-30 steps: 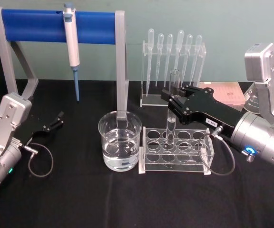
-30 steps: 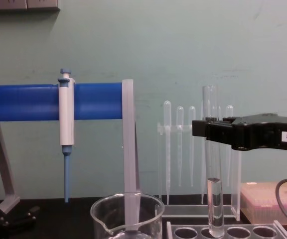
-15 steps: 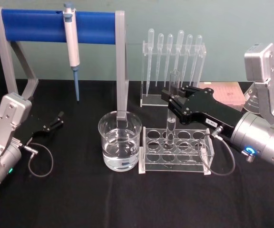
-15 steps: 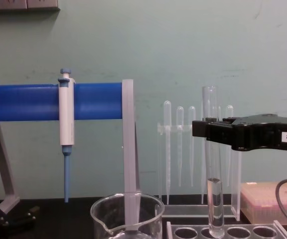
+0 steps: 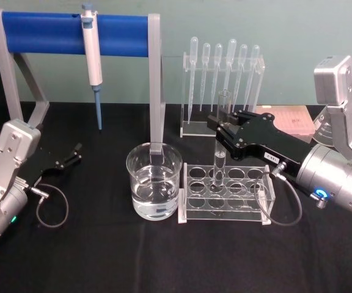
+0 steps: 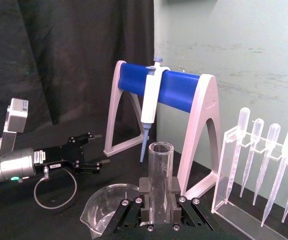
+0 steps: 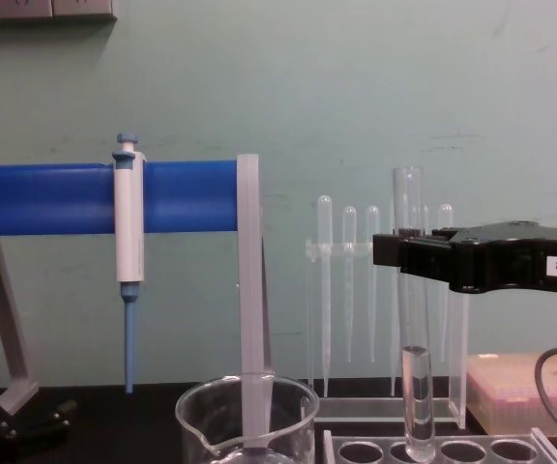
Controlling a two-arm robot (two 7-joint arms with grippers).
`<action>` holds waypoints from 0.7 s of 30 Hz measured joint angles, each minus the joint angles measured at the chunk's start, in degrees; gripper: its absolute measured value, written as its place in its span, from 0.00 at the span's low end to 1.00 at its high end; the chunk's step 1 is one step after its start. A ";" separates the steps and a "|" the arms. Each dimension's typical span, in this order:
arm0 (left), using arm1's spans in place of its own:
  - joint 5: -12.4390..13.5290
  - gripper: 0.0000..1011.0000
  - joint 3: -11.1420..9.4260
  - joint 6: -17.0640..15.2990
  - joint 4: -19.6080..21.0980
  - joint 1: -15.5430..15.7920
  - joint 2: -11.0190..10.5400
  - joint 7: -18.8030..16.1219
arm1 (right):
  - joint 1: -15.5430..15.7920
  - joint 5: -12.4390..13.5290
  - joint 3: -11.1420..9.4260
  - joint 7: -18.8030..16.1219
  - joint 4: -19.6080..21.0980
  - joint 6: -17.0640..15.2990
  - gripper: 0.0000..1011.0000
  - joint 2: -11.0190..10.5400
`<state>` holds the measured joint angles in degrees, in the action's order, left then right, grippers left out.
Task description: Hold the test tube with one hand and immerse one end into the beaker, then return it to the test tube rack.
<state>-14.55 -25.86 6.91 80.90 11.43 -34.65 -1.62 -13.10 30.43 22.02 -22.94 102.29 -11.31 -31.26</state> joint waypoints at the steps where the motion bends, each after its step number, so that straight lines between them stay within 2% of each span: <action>1: 0.00 0.99 0.00 0.00 0.00 0.00 0.00 0.00 | 0.00 0.00 0.00 0.00 0.00 0.00 0.22 0.00; 21: 0.00 0.99 0.00 0.00 0.00 0.00 0.00 0.00 | 0.00 0.00 0.00 0.00 0.00 0.00 0.22 0.00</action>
<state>-14.55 -25.86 6.91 80.90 11.43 -34.65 -1.62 -13.10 30.43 22.02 -22.94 102.29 -11.30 -31.26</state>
